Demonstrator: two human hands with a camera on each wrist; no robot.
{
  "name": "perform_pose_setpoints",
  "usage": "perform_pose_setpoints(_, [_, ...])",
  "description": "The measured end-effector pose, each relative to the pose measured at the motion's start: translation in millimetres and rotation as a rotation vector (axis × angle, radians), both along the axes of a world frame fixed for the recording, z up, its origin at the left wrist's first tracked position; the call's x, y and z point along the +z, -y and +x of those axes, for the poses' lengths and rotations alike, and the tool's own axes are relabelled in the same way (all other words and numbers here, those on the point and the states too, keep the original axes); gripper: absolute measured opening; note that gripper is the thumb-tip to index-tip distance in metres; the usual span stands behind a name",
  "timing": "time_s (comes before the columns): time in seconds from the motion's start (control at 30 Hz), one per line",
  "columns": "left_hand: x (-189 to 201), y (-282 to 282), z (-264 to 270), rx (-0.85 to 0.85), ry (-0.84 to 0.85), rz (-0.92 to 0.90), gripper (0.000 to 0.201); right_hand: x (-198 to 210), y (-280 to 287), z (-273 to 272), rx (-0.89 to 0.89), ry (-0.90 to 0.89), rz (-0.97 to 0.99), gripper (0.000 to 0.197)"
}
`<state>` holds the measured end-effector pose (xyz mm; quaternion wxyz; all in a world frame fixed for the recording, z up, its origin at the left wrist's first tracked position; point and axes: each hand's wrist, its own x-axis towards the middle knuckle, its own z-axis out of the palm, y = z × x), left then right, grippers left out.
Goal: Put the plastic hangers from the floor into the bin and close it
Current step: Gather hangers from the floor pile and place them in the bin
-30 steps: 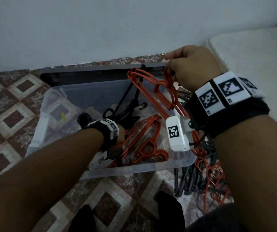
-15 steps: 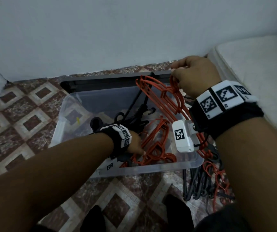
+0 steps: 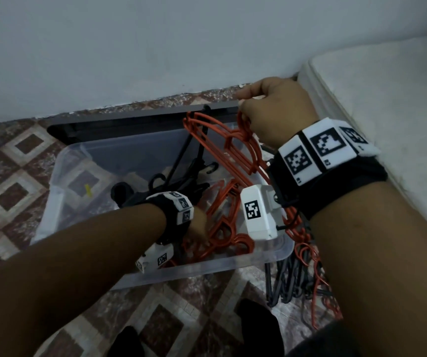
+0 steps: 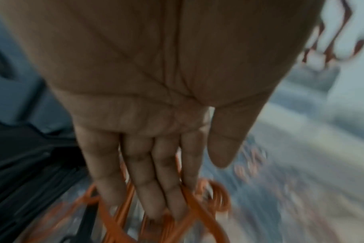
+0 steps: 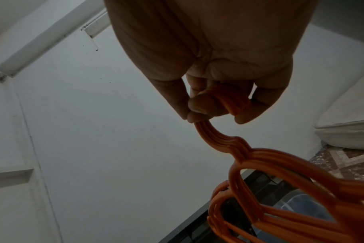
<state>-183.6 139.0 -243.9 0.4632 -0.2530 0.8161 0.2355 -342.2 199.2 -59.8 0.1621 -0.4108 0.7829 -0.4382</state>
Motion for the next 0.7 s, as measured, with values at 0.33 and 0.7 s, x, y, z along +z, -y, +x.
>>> perform_pose_setpoints(0.33, [144,45,98,0.785,-0.907,-0.345,0.026,10,-10,6,0.004,0.005,-0.065,0.012])
perform_pose_setpoints(0.7, [222,66,183,1.35,-1.5,-0.147,0.022,11,-20,-9,-0.041,0.199,-0.114,0.02])
